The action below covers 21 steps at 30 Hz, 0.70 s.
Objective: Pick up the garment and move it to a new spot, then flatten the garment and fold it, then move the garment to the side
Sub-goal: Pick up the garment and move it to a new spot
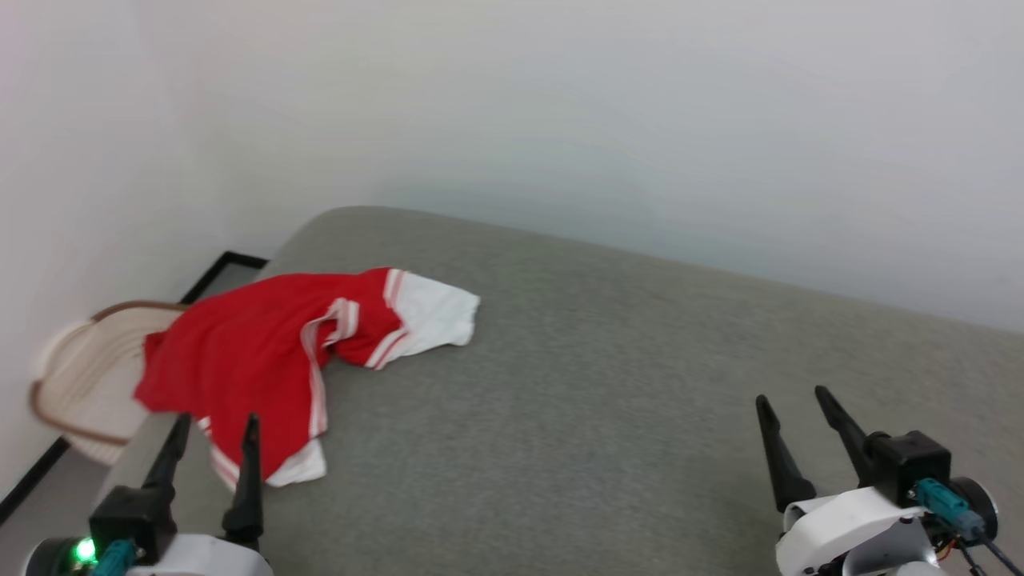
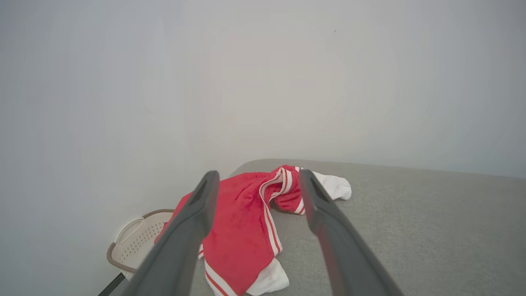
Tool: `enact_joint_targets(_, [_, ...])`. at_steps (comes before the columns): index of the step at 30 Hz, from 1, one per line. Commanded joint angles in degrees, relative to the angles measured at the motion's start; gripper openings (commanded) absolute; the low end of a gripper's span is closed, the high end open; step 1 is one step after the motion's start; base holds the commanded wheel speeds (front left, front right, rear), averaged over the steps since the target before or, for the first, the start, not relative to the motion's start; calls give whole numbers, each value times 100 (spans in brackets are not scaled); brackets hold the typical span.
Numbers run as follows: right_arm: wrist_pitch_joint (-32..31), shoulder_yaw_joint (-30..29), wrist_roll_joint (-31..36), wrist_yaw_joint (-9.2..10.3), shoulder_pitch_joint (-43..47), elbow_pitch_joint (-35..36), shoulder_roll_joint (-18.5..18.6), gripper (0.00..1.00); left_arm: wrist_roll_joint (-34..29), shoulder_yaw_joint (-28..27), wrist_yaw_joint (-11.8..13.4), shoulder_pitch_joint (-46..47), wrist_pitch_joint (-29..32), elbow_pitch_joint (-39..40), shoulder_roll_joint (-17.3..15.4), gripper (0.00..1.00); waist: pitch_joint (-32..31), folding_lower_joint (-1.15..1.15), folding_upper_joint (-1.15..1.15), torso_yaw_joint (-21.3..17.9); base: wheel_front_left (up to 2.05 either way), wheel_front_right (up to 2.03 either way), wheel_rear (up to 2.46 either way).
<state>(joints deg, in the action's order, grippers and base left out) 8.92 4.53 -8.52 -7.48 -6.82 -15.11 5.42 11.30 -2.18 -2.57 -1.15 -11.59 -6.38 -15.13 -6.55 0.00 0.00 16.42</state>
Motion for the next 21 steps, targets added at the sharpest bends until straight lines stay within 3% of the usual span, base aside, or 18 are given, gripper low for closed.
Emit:
enact_joint_targets(1, [24, 41, -9, -2, -37, -35, -16, 100, 34, -19, 30, 36, 30, 39, -25, 100, -137, 0, 0, 475, 0, 0, 0])
enact_joint_targets(10, [60, 229, -38, -2, -207, -196, -30, 100, 191, -103, 96, 29, 124, 181, -33, 100, -44, 0, 0, 768, 0, 0, 0])
enact_joint_targets(21, [-78, 271, -38, -2, -193, -90, 164, 100, 666, -85, -211, 630, 802, 221, -304, 100, 255, 0, 0, 642, 0, 0, 0])
